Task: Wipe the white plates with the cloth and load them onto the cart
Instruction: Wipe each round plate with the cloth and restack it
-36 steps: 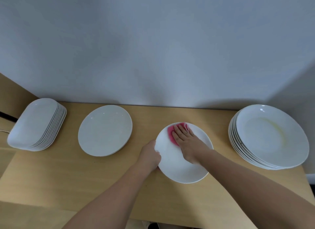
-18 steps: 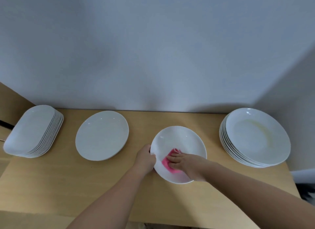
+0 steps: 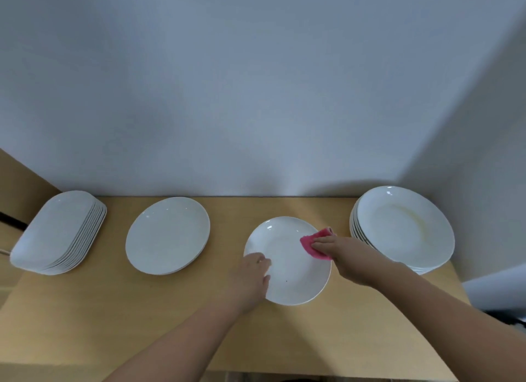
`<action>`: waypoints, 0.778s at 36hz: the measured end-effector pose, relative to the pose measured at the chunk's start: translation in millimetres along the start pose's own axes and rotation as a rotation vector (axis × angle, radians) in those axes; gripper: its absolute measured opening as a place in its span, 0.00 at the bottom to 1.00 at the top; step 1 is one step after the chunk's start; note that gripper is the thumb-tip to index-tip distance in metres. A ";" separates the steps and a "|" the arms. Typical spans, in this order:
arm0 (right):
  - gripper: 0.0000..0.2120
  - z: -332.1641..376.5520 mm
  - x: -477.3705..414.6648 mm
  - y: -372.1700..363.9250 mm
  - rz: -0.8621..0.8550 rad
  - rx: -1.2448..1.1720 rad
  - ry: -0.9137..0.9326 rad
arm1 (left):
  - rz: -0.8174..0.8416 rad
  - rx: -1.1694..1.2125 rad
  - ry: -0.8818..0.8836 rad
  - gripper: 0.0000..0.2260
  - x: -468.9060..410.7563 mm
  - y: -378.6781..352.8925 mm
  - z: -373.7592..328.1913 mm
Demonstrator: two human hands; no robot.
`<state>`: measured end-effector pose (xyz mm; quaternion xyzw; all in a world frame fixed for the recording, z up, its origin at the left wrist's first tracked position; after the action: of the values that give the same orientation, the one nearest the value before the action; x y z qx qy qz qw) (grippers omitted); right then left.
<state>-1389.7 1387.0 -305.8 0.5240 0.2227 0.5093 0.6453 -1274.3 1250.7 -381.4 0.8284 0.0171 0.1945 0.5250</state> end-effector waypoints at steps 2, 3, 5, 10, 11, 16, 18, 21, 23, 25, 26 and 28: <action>0.29 0.1 1.5 3.8 -0.027 -0.019 -0.011 | 0.061 -0.054 -0.118 0.17 4.3 -9.6 -20.6; 0.29 -0.7 2.3 4.7 -0.036 -0.023 -0.018 | 0.078 -0.079 -0.168 0.15 6.4 -12.9 -29.8; 0.29 -2.3 4.3 4.4 -0.044 -0.024 -0.024 | 0.089 -0.126 -0.208 0.10 9.0 -17.7 -40.1; 0.30 7.4 0.2 -19.8 0.036 0.002 0.008 | 0.156 -0.168 -0.093 0.32 12.2 -28.6 -24.5; 0.30 13.4 -3.3 -29.2 0.068 0.012 0.027 | 0.170 -0.192 -0.081 0.37 14.1 -29.8 -20.9; 0.31 47.7 -28.1 -82.7 0.257 0.155 0.137 | 0.176 -0.177 -0.053 0.33 11.1 -24.3 -19.0; 0.30 52.4 -31.4 -98.5 0.310 0.252 0.158 | 0.186 -0.168 -0.051 0.33 8.7 -24.5 -19.3; 0.26 51.5 -27.6 -104.9 0.351 0.262 0.168 | 0.194 -0.201 -0.049 0.33 7.7 -26.1 -17.5; 0.22 51.3 -19.9 -105.3 0.412 0.237 0.178 | 0.187 -0.217 -0.049 0.32 7.2 -26.3 -16.4; 0.21 48.3 -12.1 -103.7 0.448 0.193 0.152 | 0.194 -0.232 -0.047 0.32 7.1 -28.5 -15.7; 0.22 47.1 -8.8 -101.3 0.456 0.173 0.132 | 0.194 -0.239 -0.046 0.32 6.4 -29.3 -15.4; 0.27 46.7 -3.2 -95.3 0.480 0.141 0.099 | 0.198 -0.245 -0.045 0.32 5.8 -30.0 -15.8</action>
<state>-1312.2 1369.7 -376.2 0.5802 0.1581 0.6562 0.4560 -1269.0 1279.1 -400.0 0.7598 -0.1003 0.2273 0.6008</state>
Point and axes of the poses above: each hand's wrist, its own x-axis away from the middle knuckle, its own y-axis out of the back of the hand, z = x × y, the point moved 10 cm from there along -x, towards the middle knuckle
